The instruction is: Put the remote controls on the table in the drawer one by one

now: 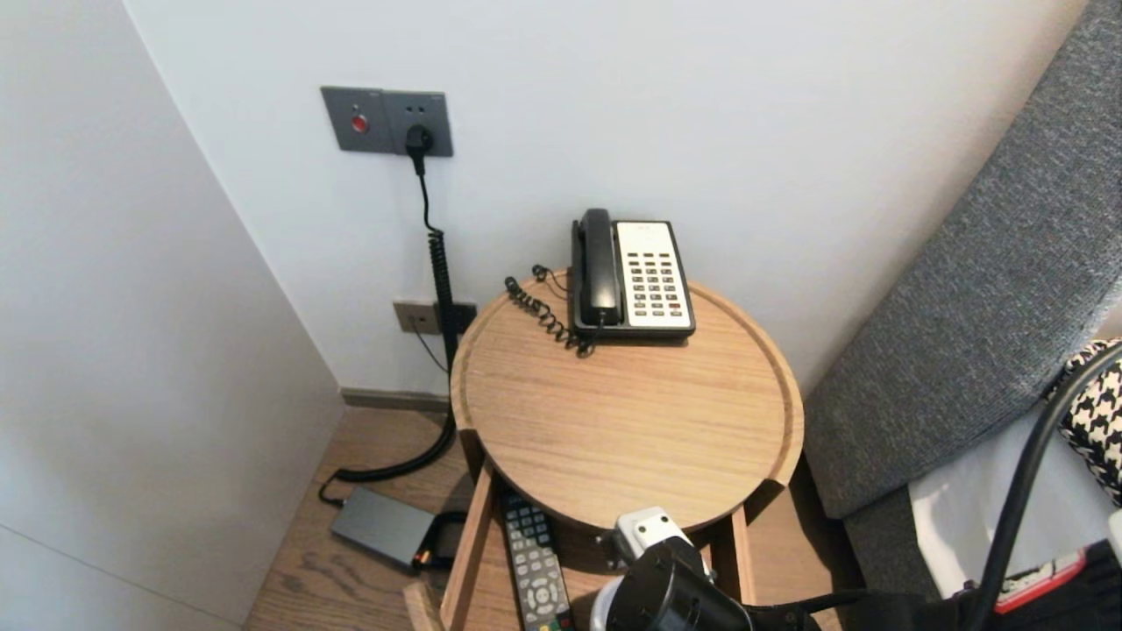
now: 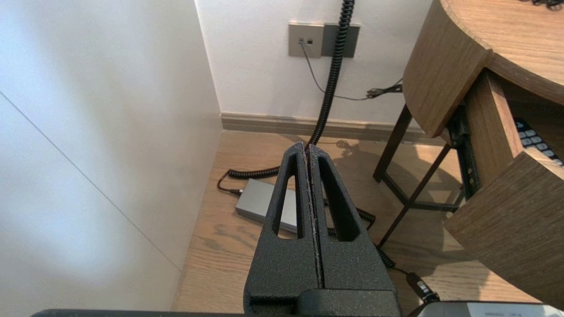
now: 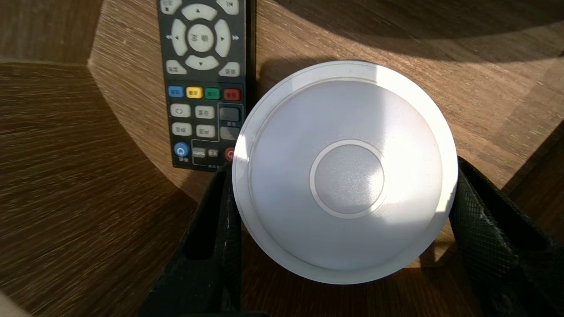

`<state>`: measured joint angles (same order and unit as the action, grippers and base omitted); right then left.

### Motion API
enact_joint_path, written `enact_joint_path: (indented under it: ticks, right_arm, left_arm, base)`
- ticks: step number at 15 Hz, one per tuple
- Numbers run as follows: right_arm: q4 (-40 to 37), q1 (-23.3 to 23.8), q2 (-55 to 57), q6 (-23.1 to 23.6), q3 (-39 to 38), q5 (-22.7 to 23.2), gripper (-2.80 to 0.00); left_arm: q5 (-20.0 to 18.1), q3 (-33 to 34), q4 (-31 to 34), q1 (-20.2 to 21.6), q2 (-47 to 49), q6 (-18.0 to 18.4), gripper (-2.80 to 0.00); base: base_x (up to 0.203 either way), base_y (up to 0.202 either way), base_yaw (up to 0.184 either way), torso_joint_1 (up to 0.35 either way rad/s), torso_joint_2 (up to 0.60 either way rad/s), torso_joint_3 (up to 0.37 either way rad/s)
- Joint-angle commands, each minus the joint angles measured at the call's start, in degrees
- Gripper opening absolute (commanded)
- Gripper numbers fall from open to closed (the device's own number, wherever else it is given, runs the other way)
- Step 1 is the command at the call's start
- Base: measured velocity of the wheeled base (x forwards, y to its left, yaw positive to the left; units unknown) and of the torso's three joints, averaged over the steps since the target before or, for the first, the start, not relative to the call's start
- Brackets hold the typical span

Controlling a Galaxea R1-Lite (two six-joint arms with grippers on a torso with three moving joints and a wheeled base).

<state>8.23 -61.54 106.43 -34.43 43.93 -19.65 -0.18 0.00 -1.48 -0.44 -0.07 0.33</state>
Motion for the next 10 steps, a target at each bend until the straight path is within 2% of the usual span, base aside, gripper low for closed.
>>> enact_joint_path:
  ticks: [1,10]
  right_arm:
    - [0.12,-0.07,-0.78,-0.20,0.10,-0.74,-2.80]
    - [0.60,0.63,4.12,0.38,1.72,-1.21,-2.80]
  left_arm:
    - [0.01,0.70,-0.02,0.00,-0.01,0.02,-2.80]
    - [0.01,0.70,-0.02,0.00,-0.01,0.02,-2.80]
  base:
    - [0.000,0.000,0.000,0.000,0.00,0.000]
    - [0.000,0.000,0.000,0.000,0.00,0.000]
